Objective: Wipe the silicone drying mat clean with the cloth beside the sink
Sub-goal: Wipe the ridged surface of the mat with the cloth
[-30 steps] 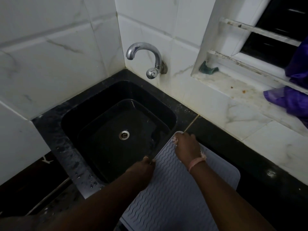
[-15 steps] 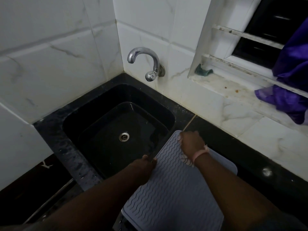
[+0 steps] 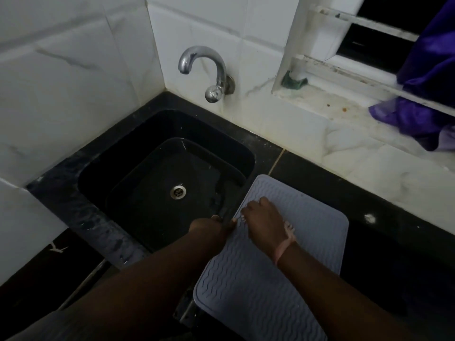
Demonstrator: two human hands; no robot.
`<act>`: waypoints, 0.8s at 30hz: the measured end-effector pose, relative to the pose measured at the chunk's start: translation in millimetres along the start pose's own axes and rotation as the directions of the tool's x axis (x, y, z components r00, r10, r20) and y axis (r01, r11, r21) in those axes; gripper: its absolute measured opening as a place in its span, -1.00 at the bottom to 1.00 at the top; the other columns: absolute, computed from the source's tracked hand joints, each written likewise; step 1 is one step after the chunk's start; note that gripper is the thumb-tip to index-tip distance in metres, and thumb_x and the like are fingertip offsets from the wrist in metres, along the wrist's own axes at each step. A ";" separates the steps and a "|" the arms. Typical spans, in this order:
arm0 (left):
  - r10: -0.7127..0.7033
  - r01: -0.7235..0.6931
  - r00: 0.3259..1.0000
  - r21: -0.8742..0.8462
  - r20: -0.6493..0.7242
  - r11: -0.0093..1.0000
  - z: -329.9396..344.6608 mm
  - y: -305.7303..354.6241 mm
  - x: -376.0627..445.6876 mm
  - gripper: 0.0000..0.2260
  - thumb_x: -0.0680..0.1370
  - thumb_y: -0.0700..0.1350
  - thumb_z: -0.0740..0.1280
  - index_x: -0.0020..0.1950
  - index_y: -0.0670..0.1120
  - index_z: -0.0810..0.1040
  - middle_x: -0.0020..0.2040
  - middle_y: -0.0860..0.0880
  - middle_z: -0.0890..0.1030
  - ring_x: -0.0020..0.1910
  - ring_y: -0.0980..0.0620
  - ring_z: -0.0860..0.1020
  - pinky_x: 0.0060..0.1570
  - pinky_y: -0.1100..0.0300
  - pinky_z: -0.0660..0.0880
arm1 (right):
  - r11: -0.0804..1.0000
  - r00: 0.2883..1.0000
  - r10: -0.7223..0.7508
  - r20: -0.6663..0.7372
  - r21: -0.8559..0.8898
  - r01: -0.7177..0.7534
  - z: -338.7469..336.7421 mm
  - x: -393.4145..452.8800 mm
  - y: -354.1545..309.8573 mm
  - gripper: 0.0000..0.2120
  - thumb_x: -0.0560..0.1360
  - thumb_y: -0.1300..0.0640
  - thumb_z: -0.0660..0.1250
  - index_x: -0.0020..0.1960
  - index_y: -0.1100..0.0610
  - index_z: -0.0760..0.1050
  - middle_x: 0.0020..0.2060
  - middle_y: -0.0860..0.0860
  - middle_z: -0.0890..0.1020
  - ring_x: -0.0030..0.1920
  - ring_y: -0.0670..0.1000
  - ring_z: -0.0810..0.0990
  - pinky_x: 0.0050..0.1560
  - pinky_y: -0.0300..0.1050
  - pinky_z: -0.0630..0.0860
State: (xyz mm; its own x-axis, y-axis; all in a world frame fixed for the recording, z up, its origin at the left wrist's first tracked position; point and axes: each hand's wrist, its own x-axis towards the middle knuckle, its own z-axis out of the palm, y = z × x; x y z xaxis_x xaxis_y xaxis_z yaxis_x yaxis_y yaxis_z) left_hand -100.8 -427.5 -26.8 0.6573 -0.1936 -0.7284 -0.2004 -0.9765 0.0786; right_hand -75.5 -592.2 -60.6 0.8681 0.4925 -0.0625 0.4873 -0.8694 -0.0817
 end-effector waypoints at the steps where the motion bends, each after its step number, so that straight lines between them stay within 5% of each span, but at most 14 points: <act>1: 0.008 -0.008 1.000 0.022 -0.029 1.000 1.0 0.1 -1.4 -0.43 0.69 -0.09 0.17 0.65 0.15 0.00 0.52 -0.23 0.28 0.35 -0.21 0.49 0.14 -0.08 0.51 | 1.000 1.000 -0.008 -0.009 0.029 0.008 3.3 -12.9 -11.1 -0.72 0.55 0.14 0.36 0.25 0.05 0.57 0.15 0.03 0.60 0.16 0.10 0.48 0.18 0.03 0.45; 5: 0.059 -0.054 0.994 0.062 -0.093 0.997 1.0 -7.6 -2.0 -0.56 0.70 -0.12 0.12 0.60 0.03 0.22 0.44 -0.19 0.39 0.37 -0.20 0.48 0.22 -0.08 0.49 | 0.989 1.000 -0.010 0.004 0.146 0.010 14.7 -28.1 -26.0 -0.81 0.53 0.16 0.30 0.09 0.00 0.61 -0.03 0.01 0.66 -0.03 0.09 0.54 0.02 0.02 0.48; 10: 0.164 -0.155 0.984 0.116 -0.072 0.981 4.8 -23.1 4.2 -0.42 0.69 0.04 0.15 0.66 0.16 -0.05 0.49 -0.20 0.35 0.38 -0.21 0.46 0.25 -0.11 0.48 | 0.961 0.965 0.261 -0.016 0.094 -0.258 4.5 9.6 4.2 -0.73 0.54 0.19 0.32 0.23 0.09 0.56 0.12 0.09 0.62 0.13 0.12 0.56 0.26 0.01 0.41; 14: 0.221 -0.208 0.969 0.116 -0.109 0.971 9.5 -30.2 9.1 -0.41 0.69 0.09 0.13 0.66 0.16 -0.07 0.52 -0.18 0.33 0.43 -0.19 0.42 0.30 -0.10 0.45 | 0.913 0.917 0.397 0.038 0.084 -0.398 8.4 20.0 -14.3 -0.76 0.54 0.18 0.37 0.20 0.18 0.56 0.12 0.16 0.58 0.15 0.19 0.54 0.20 0.04 0.47; 24: 0.268 -0.254 0.960 0.148 -0.084 0.956 18.8 -42.0 12.9 -0.33 0.69 0.08 0.18 0.66 0.17 -0.18 0.54 -0.23 0.28 0.43 -0.23 0.41 0.32 -0.14 0.41 | 0.920 0.942 0.333 0.041 0.205 -0.334 28.7 -63.4 -106.0 -0.82 0.38 0.33 0.44 -0.05 0.16 0.67 -0.11 0.12 0.65 -0.10 0.15 0.59 -0.03 0.02 0.54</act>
State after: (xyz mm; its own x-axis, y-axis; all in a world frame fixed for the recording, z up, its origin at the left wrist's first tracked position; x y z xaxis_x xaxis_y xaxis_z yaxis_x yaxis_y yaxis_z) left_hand -97.6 -387.2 -52.3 0.6380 -0.4554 -0.6209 -0.4661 -0.8703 0.1594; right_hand -184.9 -530.1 -76.5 0.9762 0.1762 -0.1267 0.1390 -0.9561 -0.2581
